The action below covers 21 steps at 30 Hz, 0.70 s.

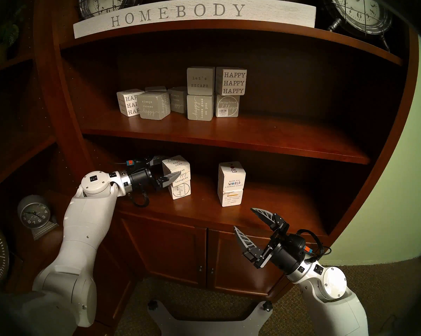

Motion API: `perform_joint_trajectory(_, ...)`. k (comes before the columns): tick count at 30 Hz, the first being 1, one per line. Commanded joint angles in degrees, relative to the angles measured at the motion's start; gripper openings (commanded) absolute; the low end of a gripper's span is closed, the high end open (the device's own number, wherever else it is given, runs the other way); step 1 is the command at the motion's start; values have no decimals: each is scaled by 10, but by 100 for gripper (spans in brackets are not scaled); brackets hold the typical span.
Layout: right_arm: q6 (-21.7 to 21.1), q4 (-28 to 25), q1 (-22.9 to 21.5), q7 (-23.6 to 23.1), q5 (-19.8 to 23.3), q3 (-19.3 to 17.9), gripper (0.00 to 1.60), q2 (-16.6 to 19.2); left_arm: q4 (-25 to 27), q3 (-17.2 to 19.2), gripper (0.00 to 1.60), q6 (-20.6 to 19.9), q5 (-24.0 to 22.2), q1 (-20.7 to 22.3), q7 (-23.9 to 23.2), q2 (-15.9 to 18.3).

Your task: Stack four cubes vertically into two groups

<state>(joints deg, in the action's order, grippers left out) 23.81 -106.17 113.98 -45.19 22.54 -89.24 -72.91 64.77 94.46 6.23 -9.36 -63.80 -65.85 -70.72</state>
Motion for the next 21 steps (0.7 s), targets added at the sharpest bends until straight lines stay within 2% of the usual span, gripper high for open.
perform_joint_trajectory(1,-1,-10,-2,1,1,0,160,-1,5,3,160,5,0,16,4,2)
perform_joint_trajectory(21,-2,-10,-2,0,1,0,160,-2,-5,5,160,16,-3,22,-1,5)
